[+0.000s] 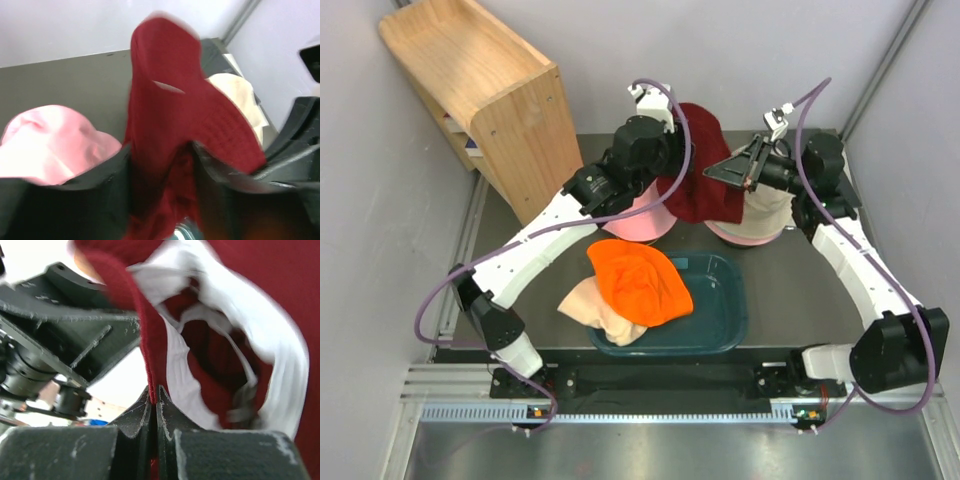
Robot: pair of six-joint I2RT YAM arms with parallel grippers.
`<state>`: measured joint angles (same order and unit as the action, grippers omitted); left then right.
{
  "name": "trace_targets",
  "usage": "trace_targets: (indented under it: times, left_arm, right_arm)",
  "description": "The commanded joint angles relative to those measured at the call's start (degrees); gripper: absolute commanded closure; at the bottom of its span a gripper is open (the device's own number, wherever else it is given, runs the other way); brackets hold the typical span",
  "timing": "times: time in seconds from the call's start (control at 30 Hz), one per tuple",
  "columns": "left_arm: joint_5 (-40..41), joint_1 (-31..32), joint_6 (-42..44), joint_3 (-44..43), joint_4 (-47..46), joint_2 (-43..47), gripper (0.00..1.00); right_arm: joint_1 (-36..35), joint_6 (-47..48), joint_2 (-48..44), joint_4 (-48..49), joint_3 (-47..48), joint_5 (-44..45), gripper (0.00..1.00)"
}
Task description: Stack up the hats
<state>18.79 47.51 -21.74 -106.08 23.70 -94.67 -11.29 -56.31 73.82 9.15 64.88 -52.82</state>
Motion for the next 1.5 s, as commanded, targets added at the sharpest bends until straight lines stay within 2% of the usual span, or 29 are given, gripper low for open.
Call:
trace_targets:
  times: [0.0,0.1,0.2,0.4,0.6,0.7,0.73,0.93,1.1,1.23,1.3,1.47]
  left_arm:
    - [5.0,-0.5,-1.1,-2.3,-0.8,2.5,0.32]
    - [8.4,-0.5,-1.3,0.6,-2.5,5.7,0.16]
    - [12.3,-0.5,-0.9,4.9,-5.7,10.1,0.1]
    - [17.2,-0.5,2.7,7.8,-8.9,13.6,0.07]
    - [16.5,-0.5,3.2,6.7,-8.7,12.1,0.07]
    - [15.6,-0.4,2.7,6.5,-8.2,11.3,0.06]
    - [15.2,-0.5,2.6,6.5,-8.1,11.0,0.06]
    - [13.9,-0.5,2.3,6.2,-7.6,9.9,0.06]
    - [11.7,-0.5,3.1,5.7,-7.6,8.6,0.06]
    - [9.5,-0.5,2.6,5.4,-7.6,7.9,0.06]
    - [5.8,-0.5,3.5,5.7,-8.7,7.5,0.06]
    - [-6.1,-0.5,3.1,3.4,-9.6,3.0,0.05]
  right_arm:
    - [0.0,-8.3,-0.3,7.5,0.5,1.2,1.0]
    - [-0.4,-9.8,1.7,9.7,2.7,0.8,1.0]
    - [-1.2,-10.2,3.8,10.6,5.9,0.5,1.0]
    - [0.3,-14.0,5.7,15.4,5.8,-1.1,1.0]
    - [8.2,-14.4,5.5,16.4,6.7,-3.8,1.0]
    - [11.0,-18.2,5.5,22.0,6.9,-4.2,1.0]
    - [14.0,-19.2,5.6,23.4,6.8,-4.3,1.0]
    - [18.8,-28.3,6.8,36.3,3.0,-6.3,1.0]
    - [19.8,-28.0,10.4,39.8,3.2,-8.6,1.0]
    - [22.5,-37.4,14.9,56.5,3.6,-9.1,1.0]
    - [22.7,-40.2,17.5,58.3,5.2,-9.7,1.0]
    - [24.1,-39.7,18.0,57.0,6.5,-10.5,1.0]
